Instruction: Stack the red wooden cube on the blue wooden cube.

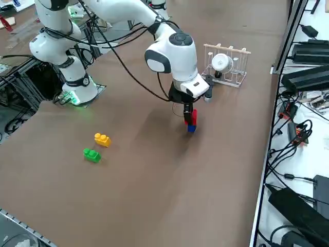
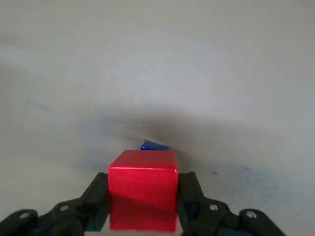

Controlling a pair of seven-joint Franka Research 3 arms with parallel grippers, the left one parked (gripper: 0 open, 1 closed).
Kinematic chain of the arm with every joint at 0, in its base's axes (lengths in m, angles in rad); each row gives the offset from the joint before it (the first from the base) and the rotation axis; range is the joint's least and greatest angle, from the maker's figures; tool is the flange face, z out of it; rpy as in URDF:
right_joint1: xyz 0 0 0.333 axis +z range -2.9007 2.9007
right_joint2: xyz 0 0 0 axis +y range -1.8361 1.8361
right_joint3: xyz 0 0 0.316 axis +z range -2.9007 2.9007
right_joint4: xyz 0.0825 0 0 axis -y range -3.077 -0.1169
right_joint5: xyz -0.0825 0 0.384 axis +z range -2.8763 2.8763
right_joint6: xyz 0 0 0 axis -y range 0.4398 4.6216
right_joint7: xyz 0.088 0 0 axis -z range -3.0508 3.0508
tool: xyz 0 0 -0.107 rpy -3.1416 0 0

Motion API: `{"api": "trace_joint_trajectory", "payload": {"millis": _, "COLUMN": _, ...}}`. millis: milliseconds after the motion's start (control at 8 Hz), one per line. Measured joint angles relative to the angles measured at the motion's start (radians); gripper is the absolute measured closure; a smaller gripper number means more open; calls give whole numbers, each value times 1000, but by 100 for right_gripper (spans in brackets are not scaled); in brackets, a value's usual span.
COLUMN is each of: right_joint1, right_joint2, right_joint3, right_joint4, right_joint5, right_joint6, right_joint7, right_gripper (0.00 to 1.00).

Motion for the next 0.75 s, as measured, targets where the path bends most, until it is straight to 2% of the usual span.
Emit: {"api": "trace_joint_trajectory", "payload": {"millis": 750, "right_joint1": 0, "right_joint2": 2, "right_joint3": 0, "right_joint4": 0, "right_joint5": 0, "right_joint6": 5, "right_joint7": 0, "right_gripper": 30}}
